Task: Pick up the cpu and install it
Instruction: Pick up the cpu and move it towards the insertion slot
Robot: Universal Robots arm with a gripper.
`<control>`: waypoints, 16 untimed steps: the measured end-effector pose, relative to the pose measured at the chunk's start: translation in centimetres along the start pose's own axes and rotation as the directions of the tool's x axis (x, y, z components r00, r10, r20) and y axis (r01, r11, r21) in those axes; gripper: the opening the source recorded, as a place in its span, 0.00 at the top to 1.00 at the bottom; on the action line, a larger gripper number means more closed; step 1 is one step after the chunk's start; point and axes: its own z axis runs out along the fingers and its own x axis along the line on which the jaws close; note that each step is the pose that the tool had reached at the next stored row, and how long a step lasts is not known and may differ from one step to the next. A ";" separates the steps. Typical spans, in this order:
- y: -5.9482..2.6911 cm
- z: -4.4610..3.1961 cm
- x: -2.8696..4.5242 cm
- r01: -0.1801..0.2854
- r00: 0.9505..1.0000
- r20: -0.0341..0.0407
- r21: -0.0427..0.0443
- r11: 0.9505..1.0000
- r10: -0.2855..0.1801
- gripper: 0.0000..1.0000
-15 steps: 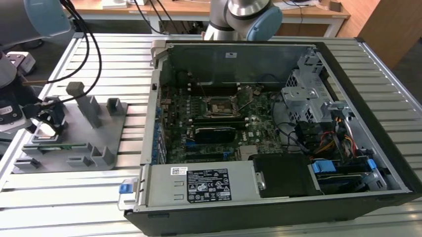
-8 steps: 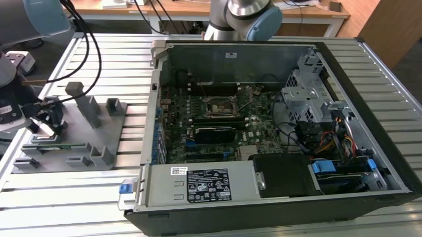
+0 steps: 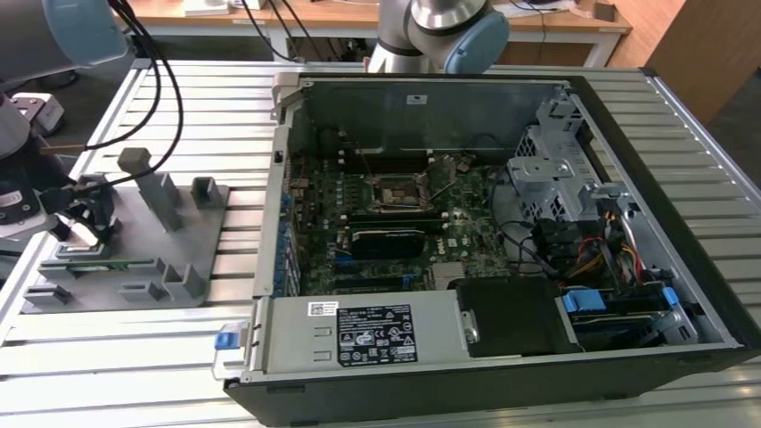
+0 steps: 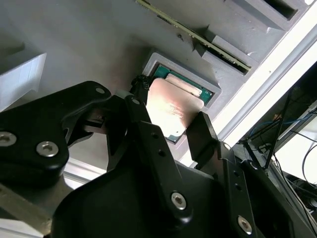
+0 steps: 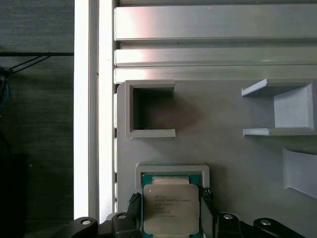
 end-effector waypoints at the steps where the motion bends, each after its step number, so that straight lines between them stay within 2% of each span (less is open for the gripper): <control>1: 0.00 0.01 0.00 0.000 1.000 0.000 0.000 1.000 0.000 0.42; 8: 0.00 0.03 0.00 0.000 1.000 0.000 0.000 1.000 0.000 0.42; 10: 0.01 -0.02 0.00 0.000 1.000 0.000 0.000 1.000 0.000 0.41; 11: 0.01 -0.05 -0.01 0.000 1.000 0.000 0.000 1.000 0.000 0.35; 16: 0.01 -0.12 0.00 0.000 1.000 0.000 0.000 1.000 0.000 0.35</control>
